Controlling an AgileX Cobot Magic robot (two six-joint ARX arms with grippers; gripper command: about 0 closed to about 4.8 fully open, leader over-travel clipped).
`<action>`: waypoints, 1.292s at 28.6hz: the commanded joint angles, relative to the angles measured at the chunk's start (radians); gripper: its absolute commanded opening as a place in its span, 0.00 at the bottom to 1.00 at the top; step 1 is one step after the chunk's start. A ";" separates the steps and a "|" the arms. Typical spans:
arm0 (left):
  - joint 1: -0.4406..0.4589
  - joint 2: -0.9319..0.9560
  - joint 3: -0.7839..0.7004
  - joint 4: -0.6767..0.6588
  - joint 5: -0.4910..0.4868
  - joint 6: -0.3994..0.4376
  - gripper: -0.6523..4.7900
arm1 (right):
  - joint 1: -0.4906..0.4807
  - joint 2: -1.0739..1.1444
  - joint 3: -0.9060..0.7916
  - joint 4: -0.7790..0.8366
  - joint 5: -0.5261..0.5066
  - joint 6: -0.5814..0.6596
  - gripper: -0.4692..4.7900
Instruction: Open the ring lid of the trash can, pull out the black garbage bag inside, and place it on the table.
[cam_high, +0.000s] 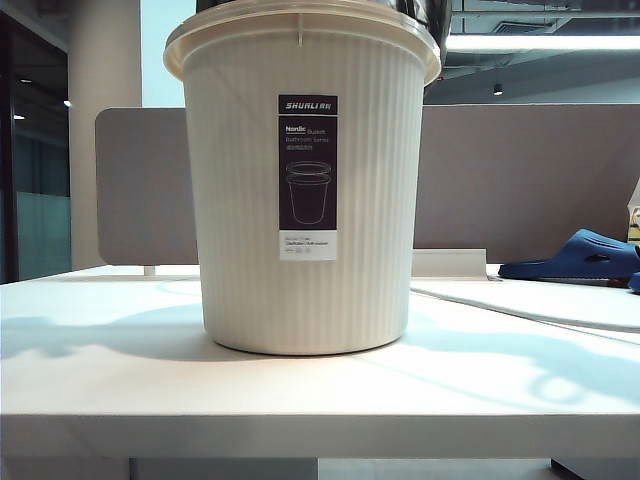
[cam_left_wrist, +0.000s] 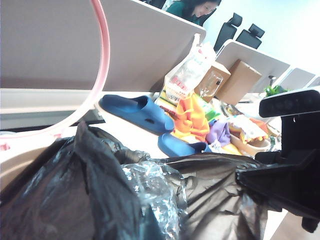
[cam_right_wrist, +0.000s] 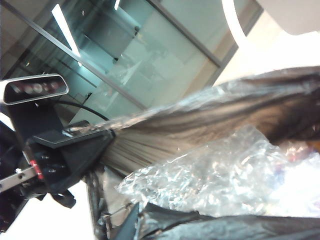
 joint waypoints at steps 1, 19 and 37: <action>-0.001 -0.004 0.004 0.067 0.005 -0.023 0.11 | 0.003 -0.006 0.041 0.027 -0.002 -0.006 0.08; -0.001 -0.004 0.005 0.371 0.066 -0.163 0.11 | 0.003 -0.006 0.165 0.027 -0.005 0.002 0.08; -0.001 0.003 0.177 0.513 0.102 -0.245 0.11 | 0.003 0.054 0.449 0.033 0.016 0.055 0.08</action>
